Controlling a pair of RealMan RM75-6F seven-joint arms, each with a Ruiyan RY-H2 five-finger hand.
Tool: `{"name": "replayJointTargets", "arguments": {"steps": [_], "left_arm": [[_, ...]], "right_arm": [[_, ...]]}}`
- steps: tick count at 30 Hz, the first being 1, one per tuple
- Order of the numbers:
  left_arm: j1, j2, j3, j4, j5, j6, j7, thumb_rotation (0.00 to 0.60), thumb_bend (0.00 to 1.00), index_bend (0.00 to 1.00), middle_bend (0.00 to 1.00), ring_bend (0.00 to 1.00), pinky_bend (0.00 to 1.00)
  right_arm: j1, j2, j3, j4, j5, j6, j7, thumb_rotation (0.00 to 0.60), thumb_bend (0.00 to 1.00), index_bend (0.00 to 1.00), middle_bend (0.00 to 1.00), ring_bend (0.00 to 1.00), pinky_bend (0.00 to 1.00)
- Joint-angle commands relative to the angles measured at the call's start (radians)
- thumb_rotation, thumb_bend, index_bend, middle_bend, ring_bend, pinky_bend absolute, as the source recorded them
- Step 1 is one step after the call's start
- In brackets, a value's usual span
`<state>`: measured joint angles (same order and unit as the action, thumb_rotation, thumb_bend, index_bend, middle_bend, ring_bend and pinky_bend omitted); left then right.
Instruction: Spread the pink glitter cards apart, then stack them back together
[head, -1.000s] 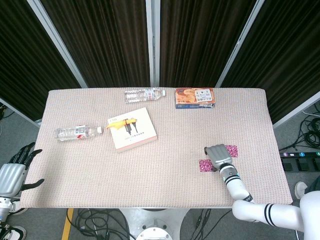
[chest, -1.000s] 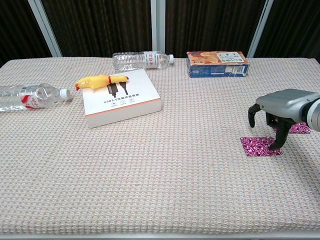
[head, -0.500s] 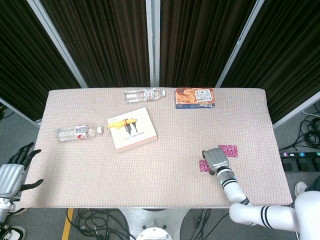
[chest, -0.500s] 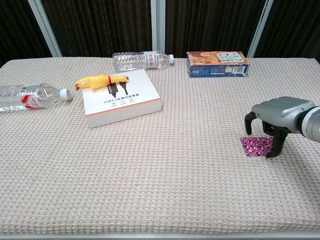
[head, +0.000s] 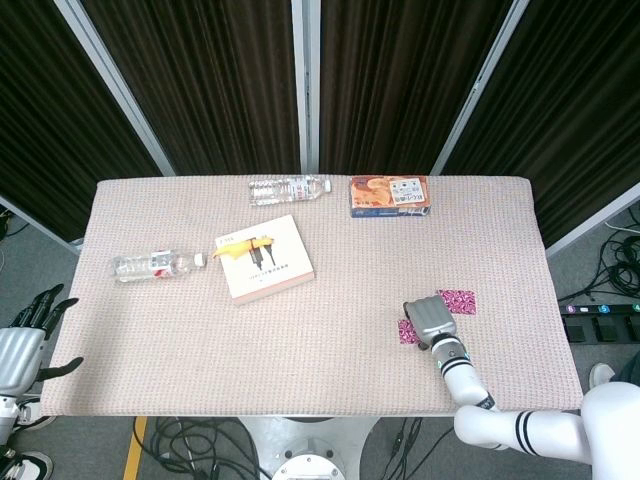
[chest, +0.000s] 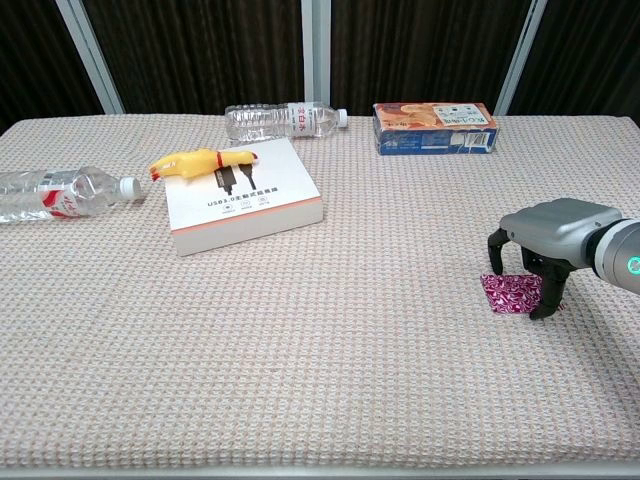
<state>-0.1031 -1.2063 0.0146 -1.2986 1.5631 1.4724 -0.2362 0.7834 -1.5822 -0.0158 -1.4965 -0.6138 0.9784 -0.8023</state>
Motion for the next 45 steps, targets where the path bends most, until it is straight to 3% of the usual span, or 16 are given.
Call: {"name": "replayJointTargets", "arguments": {"steps": [1, 17, 29, 45], "left_arm": [[0.0, 0.0, 0.0, 0.0, 0.0, 0.0, 0.0, 0.6, 0.0, 0.21, 0.14, 0.09, 0.23], [0.002, 0.003, 0.001, 0.001, 0.001, -0.001, -0.017, 0.6, 0.0, 0.21, 0.14, 0.09, 0.23], [-0.001, 0.007, 0.001, -0.01, 0.005, -0.001, -0.014, 0.6, 0.0, 0.21, 0.14, 0.09, 0.23], [-0.011, 0.002, 0.006, -0.017, 0.004, -0.026, 0.005, 0.6, 0.0, 0.21, 0.14, 0.09, 0.23]], "right_arm": [[-0.001, -0.003, 0.0, 0.004, 0.0, -0.002, 0.0, 0.6, 0.0, 0.42, 0.93, 0.96, 0.96], [-0.008, -0.003, 0.012, 0.008, -0.015, 0.005, 0.016, 0.6, 0.0, 0.46, 0.93, 0.96, 0.96], [-0.004, 0.091, 0.043, -0.061, -0.016, 0.031, 0.021, 0.6, 0.0, 0.46, 0.93, 0.96, 0.96], [-0.025, 0.101, 0.035, 0.106, -0.009, -0.072, 0.106, 0.6, 0.0, 0.46, 0.93, 0.96, 0.96]]}}
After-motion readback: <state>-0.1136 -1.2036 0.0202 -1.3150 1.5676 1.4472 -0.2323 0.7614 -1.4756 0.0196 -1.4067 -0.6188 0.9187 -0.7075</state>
